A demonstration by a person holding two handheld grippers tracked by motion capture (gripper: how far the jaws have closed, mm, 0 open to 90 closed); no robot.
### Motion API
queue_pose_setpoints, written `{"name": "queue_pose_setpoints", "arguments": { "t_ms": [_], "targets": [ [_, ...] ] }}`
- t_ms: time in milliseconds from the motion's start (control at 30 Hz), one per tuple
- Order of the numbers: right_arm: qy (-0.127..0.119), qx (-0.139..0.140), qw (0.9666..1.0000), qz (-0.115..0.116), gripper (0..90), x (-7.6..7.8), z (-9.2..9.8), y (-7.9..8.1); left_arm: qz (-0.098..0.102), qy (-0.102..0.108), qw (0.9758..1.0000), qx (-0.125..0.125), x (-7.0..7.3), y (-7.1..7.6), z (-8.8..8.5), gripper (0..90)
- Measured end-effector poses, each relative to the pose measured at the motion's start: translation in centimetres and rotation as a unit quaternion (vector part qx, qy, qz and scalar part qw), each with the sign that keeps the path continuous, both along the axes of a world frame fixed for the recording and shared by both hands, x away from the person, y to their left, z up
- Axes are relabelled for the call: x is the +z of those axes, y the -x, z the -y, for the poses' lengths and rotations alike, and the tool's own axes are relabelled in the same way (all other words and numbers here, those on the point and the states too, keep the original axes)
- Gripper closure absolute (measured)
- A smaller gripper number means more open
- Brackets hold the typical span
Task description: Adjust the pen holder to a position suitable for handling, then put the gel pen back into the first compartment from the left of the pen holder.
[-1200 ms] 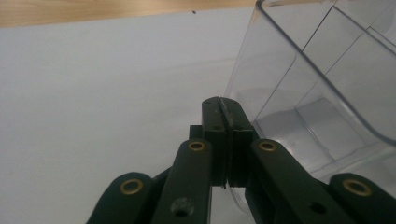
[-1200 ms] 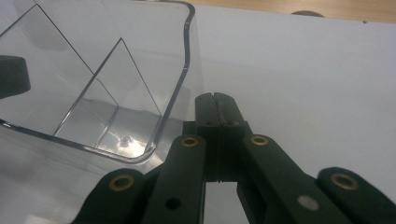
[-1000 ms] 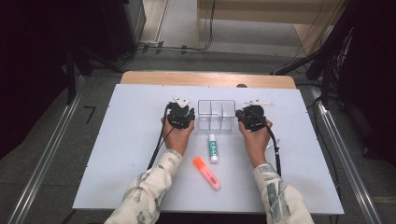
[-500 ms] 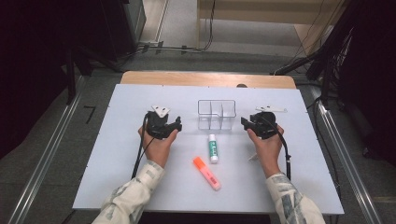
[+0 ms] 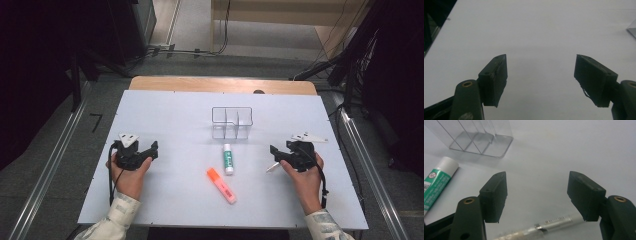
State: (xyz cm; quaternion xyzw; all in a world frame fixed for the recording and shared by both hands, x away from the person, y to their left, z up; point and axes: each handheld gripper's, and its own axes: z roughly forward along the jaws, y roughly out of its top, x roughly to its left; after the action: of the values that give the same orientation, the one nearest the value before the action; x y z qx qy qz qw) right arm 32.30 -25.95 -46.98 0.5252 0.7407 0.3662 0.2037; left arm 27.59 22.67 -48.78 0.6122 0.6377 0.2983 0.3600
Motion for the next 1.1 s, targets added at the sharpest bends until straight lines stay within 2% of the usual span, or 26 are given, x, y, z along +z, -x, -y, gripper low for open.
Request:
{"name": "queue_pose_setpoints", "arguments": {
  "t_ms": [100, 167, 200, 233, 300, 467, 533, 1100],
  "targets": [
    [-0.012, -0.011, 0.9999, -0.004, 30.4, -0.1, 1.0, 0.8, -0.001, 0.001, 0.9999, 0.012, 0.1, 0.3, -0.8, 27.1],
    [-0.017, -0.015, 0.9997, 0.001, 30.1, 0.1, 1.4, 1.5, 0.006, 0.001, 0.9998, 0.021, 0.2, 0.7, -1.2, 27.1],
    [-0.017, -0.015, 0.9997, 0.001, 30.1, 0.1, 1.4, 1.5, 0.006, -0.001, 0.9998, 0.02, 0.2, 0.8, -1.3, 27.1],
    [-0.014, -0.019, 0.9997, 0.008, 29.9, 0.1, 1.8, 2.2, 0.005, 0.0, 0.9998, 0.018, 0.1, 0.9, -1.4, 25.8],
    [-0.016, -0.023, 0.9996, 0.002, 29.9, -0.1, 2.2, 2.5, 0.001, 0.0, 0.9999, 0.013, 0.0, 1.0, -1.3, 25.8],
    [-0.014, -0.033, 0.9994, -0.003, 29.9, -0.4, 2.7, 2.6, 0.006, -0.001, 1.0, 0.006, 0.2, 0.9, -0.8, 25.8],
    [-0.011, -0.032, 0.9994, -0.005, 29.6, -0.5, 2.7, 2.6, 0.002, -0.004, 1.0, 0.002, 0.1, 0.7, -0.7, 25.8],
    [-0.007, -0.049, 0.9987, -0.015, 28.9, -1.1, 3.2, 2.5, 0.001, -0.003, 1.0, 0.001, -0.1, 0.4, -0.5, 25.8]
  ]
}}
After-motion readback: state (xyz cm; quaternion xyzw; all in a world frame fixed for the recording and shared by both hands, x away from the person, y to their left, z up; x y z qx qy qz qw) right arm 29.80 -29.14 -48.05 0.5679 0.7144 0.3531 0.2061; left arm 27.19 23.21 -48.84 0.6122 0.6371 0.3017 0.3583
